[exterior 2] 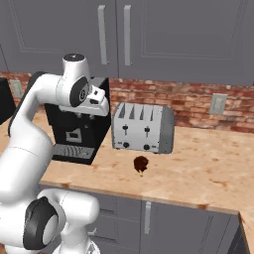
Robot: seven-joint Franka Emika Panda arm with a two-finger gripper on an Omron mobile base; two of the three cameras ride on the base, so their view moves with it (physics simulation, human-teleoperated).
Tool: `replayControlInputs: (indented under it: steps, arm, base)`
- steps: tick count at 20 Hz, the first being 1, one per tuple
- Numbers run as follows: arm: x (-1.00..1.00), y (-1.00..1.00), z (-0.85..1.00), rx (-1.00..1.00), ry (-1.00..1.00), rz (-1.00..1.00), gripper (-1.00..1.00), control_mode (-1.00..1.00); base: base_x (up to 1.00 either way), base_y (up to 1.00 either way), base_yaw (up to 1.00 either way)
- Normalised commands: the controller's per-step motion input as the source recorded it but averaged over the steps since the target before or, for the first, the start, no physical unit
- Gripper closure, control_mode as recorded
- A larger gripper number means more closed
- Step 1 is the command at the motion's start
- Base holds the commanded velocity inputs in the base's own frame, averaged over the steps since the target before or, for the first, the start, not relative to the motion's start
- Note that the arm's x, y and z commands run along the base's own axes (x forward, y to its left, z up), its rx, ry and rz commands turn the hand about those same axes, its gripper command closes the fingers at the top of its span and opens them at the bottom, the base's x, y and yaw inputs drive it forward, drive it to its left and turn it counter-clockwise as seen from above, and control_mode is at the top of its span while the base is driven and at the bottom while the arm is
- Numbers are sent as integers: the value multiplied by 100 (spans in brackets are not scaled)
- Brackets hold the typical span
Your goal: Retrieve the tupperware from the cabinet, then place the raw meat into the tupperware to avoid contamination.
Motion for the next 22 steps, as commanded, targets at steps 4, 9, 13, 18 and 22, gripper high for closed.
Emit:
replayControlInputs:
  steps: [4, 9, 13, 18, 22]
  arm:
    - [0, 0, 1, 1, -5, 0, -100, -100]
    - [-1, -1, 11, 4, -20, 1, -100, -100]
    - [-7, 0, 16, 5, -28, 2, -100, -100]
    - [-6, 0, 15, 4, -29, 1, -100, -100]
    - [-3, 0, 17, 4, -26, 0, -100, -100]
  base:
    - [0, 0, 0]
    - [0, 0, 0]
    - [0, 0, 0]
    - [0, 0, 0]
    - [0, 0, 0]
